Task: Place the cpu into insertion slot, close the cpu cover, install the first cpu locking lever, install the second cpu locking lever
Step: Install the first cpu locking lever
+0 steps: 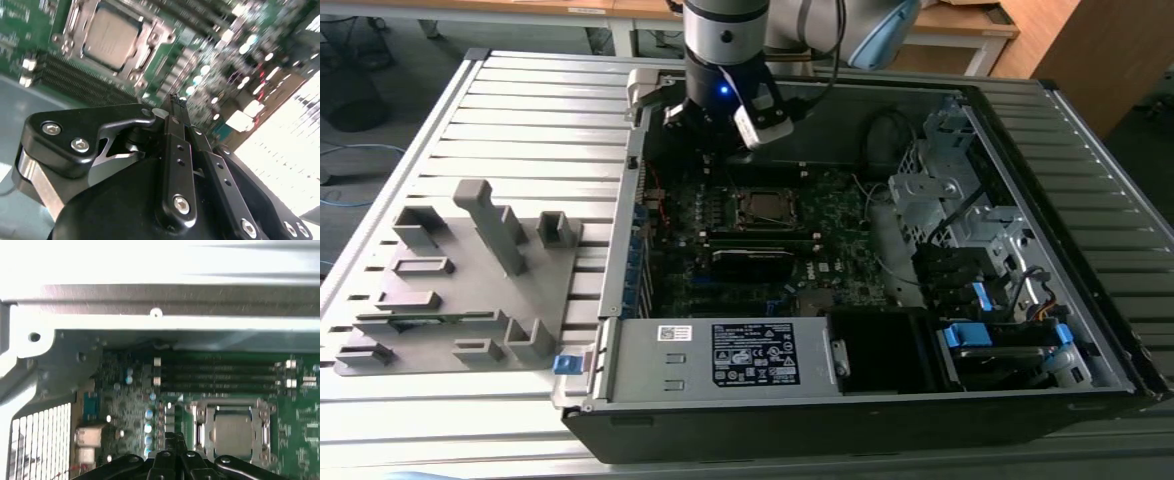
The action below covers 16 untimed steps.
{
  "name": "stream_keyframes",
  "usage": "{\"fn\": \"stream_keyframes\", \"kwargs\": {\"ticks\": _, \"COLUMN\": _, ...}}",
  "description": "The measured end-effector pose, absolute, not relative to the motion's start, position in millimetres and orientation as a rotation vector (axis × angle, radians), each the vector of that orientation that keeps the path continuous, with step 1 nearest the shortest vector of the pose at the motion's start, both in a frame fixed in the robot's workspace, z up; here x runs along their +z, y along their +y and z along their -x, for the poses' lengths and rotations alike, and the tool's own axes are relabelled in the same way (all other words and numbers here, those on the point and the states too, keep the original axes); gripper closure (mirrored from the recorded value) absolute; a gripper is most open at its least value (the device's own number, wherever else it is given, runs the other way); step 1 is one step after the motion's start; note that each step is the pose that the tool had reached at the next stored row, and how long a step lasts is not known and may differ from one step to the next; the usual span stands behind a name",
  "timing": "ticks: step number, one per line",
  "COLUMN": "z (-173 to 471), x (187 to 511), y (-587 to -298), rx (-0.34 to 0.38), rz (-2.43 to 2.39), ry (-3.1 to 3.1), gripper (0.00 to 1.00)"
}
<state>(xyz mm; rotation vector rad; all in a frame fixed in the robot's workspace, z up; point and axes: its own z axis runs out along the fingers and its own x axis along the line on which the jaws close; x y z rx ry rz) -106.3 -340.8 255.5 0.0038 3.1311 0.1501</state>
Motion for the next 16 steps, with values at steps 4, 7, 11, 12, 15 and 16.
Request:
{"fn": "stream_keyframes", "kwargs": {"ticks": 4, "z": 106, "x": 256, "y": -341, "rx": 0.218, "rz": -0.004, "ry": 3.127, "gripper": 0.89}}
{"fn": "stream_keyframes", "kwargs": {"ticks": 7, "z": 108, "x": 255, "y": -341, "rx": 0.222, "rz": -0.004, "ry": 3.127, "gripper": 0.89}}
{"fn": "stream_keyframes", "kwargs": {"ticks": 11, "z": 114, "x": 255, "y": -341, "rx": 0.224, "rz": -0.004, "ry": 3.126, "gripper": 0.89}}
{"fn": "stream_keyframes", "kwargs": {"ticks": 12, "z": 115, "x": 255, "y": -341, "rx": 0.224, "rz": -0.004, "ry": 3.125, "gripper": 0.89}}
{"fn": "stream_keyframes", "kwargs": {"ticks": 15, "z": 118, "x": 255, "y": -341, "rx": 0.224, "rz": -0.004, "ry": 3.125, "gripper": 0.89}}
{"fn": "stream_keyframes", "kwargs": {"ticks": 16, "z": 119, "x": 255, "y": -341, "rx": 0.224, "rz": -0.004, "ry": 3.125, "gripper": 0.89}}
